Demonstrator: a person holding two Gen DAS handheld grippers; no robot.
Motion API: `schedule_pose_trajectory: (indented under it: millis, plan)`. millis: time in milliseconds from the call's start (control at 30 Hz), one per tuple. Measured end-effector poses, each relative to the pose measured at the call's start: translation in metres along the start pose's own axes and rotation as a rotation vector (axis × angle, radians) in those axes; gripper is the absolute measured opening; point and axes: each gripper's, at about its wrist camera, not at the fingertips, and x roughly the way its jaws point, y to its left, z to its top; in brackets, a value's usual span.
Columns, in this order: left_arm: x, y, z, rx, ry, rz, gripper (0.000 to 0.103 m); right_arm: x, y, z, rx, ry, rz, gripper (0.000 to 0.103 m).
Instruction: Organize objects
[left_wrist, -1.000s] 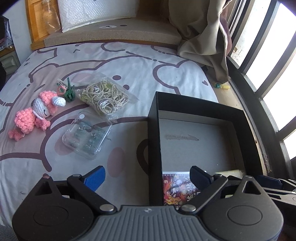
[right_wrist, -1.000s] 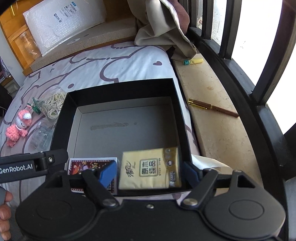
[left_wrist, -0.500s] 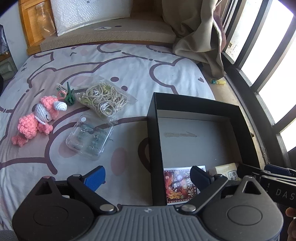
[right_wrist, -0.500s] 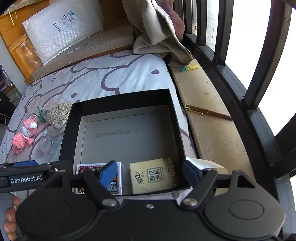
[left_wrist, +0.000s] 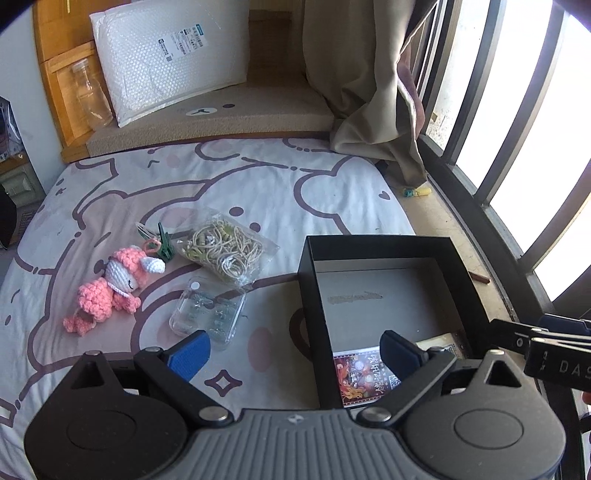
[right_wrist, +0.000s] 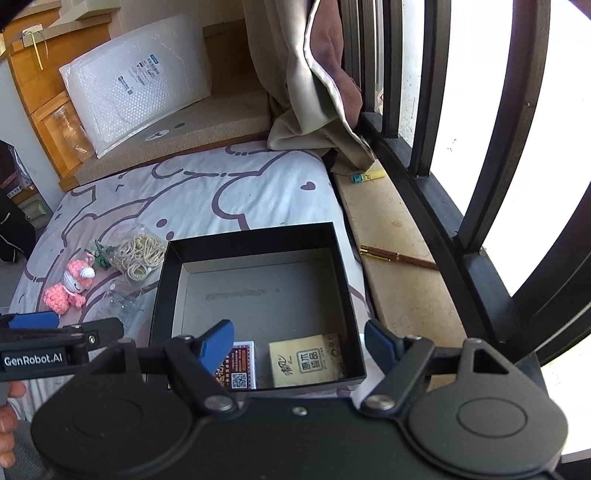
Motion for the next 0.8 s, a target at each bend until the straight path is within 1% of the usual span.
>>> schedule_pose_trajectory:
  millis: [167,333,567,667,700,800]
  plan:
    - [-0.016,0.002,-0.002,0.029,-0.028,-0.007,0.098,-0.015,0.0,-0.003,-0.001,-0.023,-0.016,0.078]
    - [-0.028,0.003,-0.008,0.05,-0.048,-0.01,0.098,-0.033,-0.002,-0.007,0.003,-0.062,-0.046,0.081]
    - [-0.039,0.005,-0.014,0.059,-0.067,-0.022,0.098,-0.048,-0.005,-0.02,0.008,-0.088,-0.074,0.09]
    - [-0.042,0.005,-0.015,0.067,-0.073,-0.027,0.098,-0.052,-0.006,-0.026,-0.004,-0.092,-0.095,0.092]
    - [-0.043,0.004,-0.016,0.072,-0.076,-0.029,0.098,-0.052,-0.007,-0.028,-0.004,-0.092,-0.097,0.095]
    - [-0.043,0.003,-0.018,0.088,-0.083,-0.029,0.099,-0.053,-0.01,-0.032,0.0,-0.096,-0.102,0.098]
